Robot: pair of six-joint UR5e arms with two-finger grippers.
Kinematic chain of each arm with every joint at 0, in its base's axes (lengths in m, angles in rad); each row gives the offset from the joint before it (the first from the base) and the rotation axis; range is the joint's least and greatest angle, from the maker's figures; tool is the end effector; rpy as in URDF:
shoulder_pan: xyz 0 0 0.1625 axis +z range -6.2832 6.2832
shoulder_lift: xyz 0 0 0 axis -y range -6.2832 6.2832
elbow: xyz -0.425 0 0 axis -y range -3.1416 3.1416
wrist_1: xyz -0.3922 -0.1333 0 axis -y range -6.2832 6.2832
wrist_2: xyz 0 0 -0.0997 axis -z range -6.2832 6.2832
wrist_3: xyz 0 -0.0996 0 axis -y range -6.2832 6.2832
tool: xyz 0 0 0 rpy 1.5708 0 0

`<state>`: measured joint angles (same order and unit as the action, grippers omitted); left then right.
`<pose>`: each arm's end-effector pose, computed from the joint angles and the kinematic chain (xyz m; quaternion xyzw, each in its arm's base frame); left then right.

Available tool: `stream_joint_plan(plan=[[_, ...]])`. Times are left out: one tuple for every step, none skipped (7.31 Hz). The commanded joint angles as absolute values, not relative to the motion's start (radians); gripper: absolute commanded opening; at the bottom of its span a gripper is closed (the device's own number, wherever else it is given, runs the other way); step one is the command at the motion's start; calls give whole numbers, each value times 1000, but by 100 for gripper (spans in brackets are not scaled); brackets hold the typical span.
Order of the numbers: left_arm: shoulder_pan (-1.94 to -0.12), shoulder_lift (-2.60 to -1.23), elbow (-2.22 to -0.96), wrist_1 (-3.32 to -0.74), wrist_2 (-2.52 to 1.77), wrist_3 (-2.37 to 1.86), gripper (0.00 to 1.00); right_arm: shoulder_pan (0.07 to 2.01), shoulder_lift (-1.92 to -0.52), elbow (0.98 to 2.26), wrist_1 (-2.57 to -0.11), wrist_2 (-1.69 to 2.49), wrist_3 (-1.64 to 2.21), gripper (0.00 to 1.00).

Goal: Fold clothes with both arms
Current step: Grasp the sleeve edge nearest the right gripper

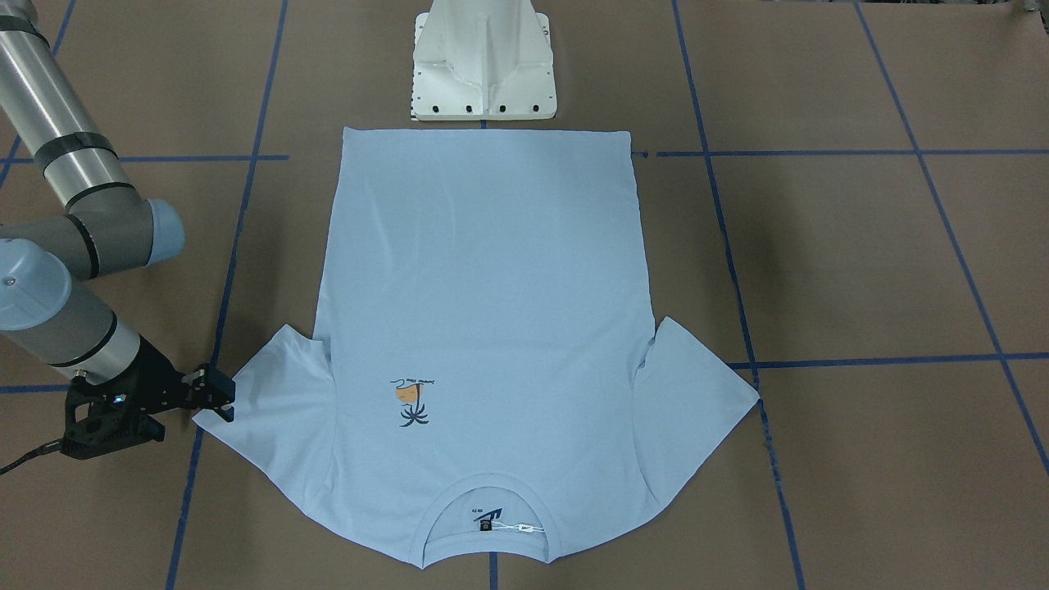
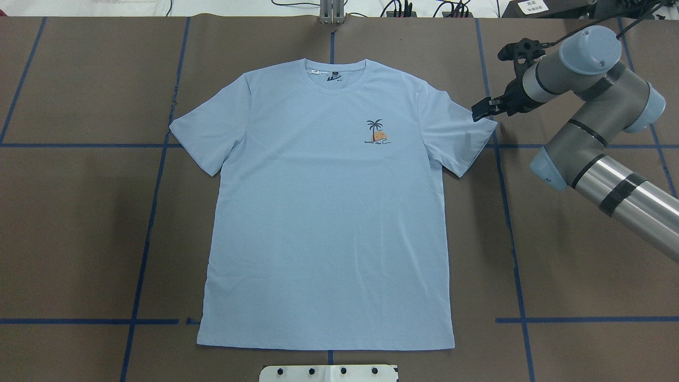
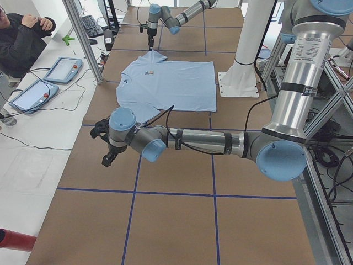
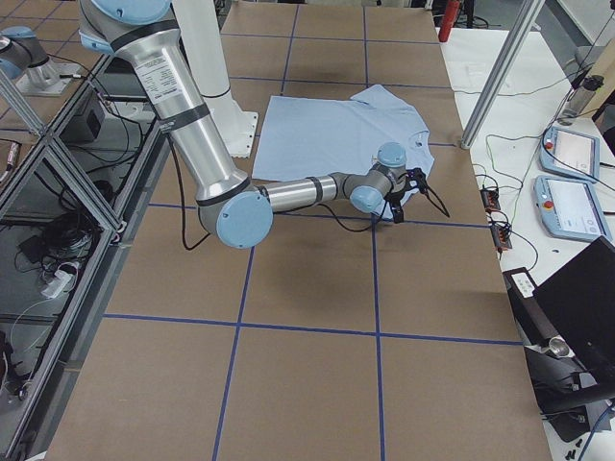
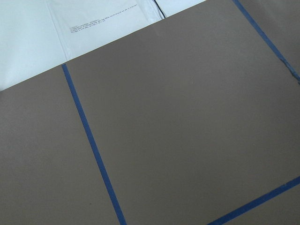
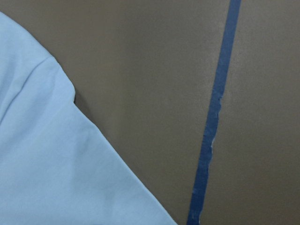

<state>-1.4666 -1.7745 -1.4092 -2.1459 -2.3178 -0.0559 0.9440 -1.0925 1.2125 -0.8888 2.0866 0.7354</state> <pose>-0.0027 -0.6050 0.5641 0.2541 0.3691 0.1322 0.8841 -0.3521 -0.6297 0.4814 0.1454 -0.4201 -0.0511 0.8943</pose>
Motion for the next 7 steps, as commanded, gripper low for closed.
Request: stream_joint_plan(plan=[[-1466, -1773, -1411, -2149, -2318, -57, 100, 930, -1097, 1203, -890, 2085, 733, 94], [-1466, -1773, -1413, -2149, -2318, -57, 100, 930, -1098, 1203, -890, 2086, 736, 76], [-1466, -1773, -1411, -2149, -2318, -55, 100, 930, -1098, 1203, -891, 2088, 730, 47], [-1466, -1775, -1411, -2149, -2318, -55, 100, 930, -1097, 1203, -893, 2088, 727, 21], [-1466, -1775, -1411, -2149, -2318, -55, 100, 930, -1092, 1204, -897, 2088, 736, 0], [-1465, -1775, -1411, -2149, -2318, -55, 99, 930, -1092, 1207, -899, 2086, 738, 0], [-1466, -1773, -1414, -2149, -2319, -55, 99, 931, -1091, 1210, -897, 2086, 739, 0]])
